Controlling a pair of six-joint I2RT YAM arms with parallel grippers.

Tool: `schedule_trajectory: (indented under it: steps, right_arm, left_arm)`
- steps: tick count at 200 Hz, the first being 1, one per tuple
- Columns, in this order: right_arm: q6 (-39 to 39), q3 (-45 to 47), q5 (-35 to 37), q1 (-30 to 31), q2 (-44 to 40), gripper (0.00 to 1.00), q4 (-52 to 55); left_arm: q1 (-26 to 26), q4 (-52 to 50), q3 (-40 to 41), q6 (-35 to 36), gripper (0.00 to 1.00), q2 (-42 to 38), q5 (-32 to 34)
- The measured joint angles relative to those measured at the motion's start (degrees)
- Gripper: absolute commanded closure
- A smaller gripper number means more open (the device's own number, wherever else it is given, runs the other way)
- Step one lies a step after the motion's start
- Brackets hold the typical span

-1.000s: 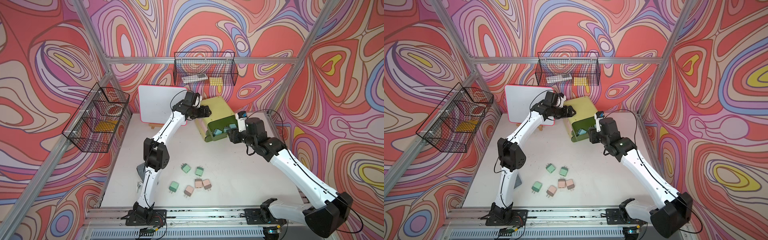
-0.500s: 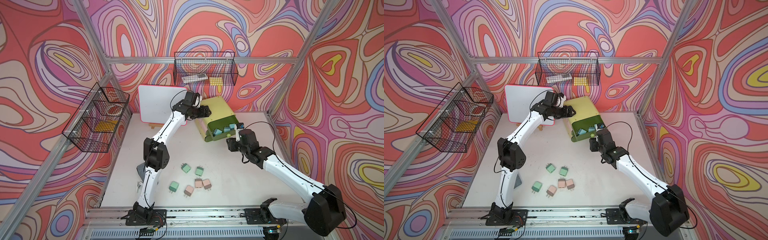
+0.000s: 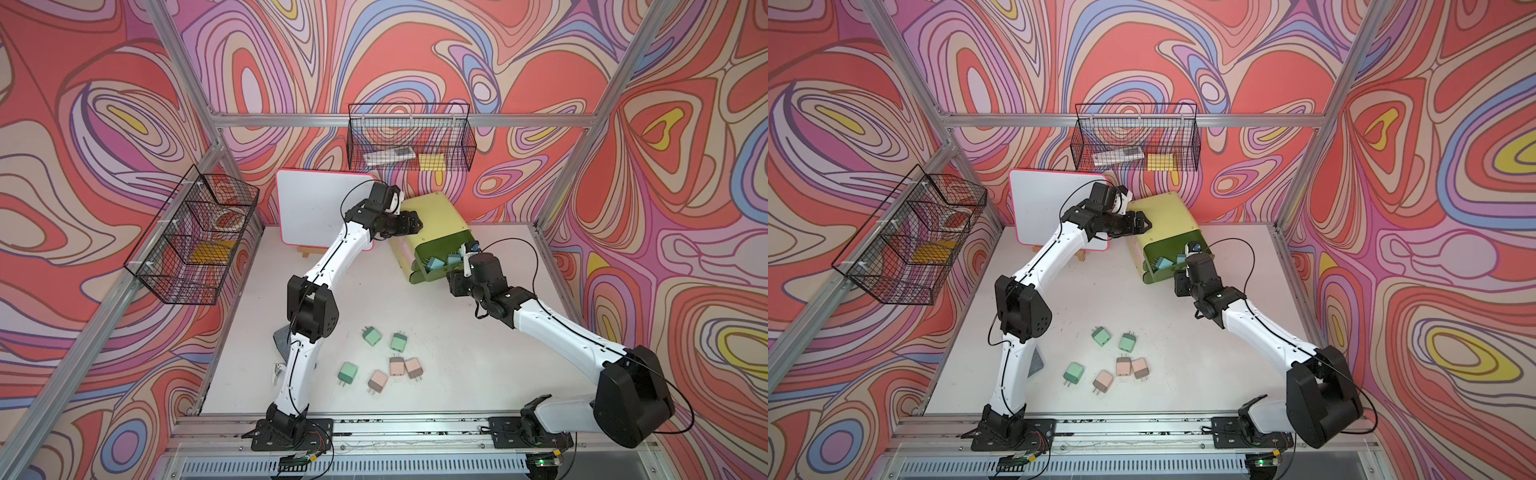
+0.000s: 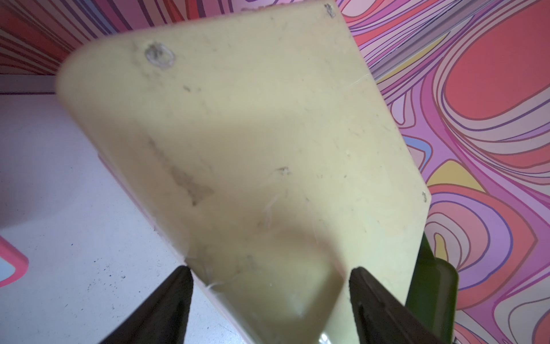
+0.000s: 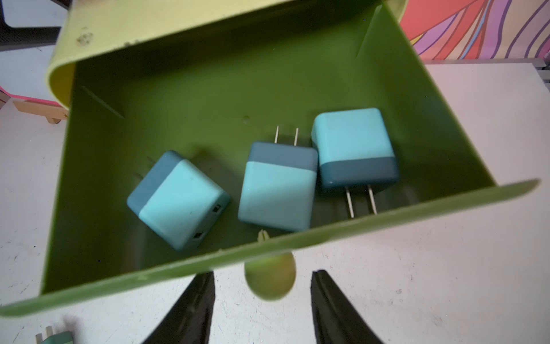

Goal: Place the plugs into the drawer by color
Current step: Close the drawer in the storage box.

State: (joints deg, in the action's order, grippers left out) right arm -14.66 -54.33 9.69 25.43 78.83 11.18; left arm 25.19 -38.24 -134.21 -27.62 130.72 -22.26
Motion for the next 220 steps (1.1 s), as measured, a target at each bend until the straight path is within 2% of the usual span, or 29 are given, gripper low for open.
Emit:
schedule_trajectory:
  steps: [132, 220]
  right_arm:
    - [1.77, -6.23, -0.07, 0.0, 5.2, 0.47, -0.15]
    - [2.05, -8.7, -0.2, -0.31, 7.8, 0.47, -3.17]
  left_arm:
    - [0.66, -0.42, 0.0, 0.2, 0.19, 0.0, 0.13]
    - [0.66, -0.5, 0.0, 0.22, 0.24, 0.0, 0.13]
